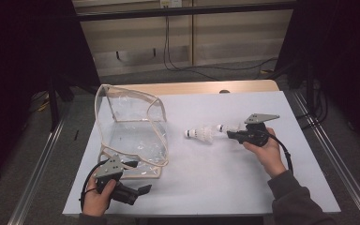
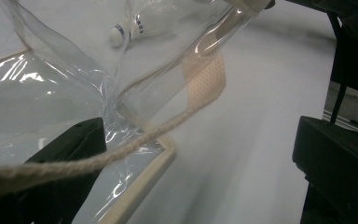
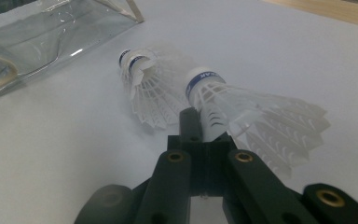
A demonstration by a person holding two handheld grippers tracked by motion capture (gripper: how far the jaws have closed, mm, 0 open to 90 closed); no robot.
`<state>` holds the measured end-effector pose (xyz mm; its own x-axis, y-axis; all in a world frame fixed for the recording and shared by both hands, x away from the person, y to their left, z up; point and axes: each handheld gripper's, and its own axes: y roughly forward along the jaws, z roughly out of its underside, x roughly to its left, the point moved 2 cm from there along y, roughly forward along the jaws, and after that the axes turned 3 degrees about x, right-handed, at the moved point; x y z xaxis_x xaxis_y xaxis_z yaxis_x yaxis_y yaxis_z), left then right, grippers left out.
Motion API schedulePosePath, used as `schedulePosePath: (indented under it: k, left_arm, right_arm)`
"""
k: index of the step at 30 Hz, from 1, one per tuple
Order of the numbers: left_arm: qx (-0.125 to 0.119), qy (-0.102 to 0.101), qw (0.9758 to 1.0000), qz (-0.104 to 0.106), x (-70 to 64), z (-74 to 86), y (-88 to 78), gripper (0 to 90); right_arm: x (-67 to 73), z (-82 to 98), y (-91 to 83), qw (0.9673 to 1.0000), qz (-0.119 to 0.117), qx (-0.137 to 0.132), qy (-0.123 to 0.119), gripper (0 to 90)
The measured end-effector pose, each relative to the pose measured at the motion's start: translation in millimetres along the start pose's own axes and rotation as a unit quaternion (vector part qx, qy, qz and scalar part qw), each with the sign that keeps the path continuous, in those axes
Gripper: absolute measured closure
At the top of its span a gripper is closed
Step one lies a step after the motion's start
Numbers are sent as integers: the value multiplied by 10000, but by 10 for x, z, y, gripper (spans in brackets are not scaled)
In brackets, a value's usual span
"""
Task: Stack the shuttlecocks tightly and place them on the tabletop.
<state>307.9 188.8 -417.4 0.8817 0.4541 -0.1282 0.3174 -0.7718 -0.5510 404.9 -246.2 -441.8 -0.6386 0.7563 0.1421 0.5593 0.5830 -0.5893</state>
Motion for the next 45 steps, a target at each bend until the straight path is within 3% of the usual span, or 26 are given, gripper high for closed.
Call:
schedulePosePath:
  k: [26, 45]
  left_arm:
    - [25, 14, 10000, -3, -3, -2, -2, 30]
    - [14, 7, 10000, 0, -2, -4, 1, 29]
  right_arm:
    - [27, -13, -43, 10000, -54, -45, -51, 900]
    - [95, -15, 43, 9997, -129, 59, -190, 900]
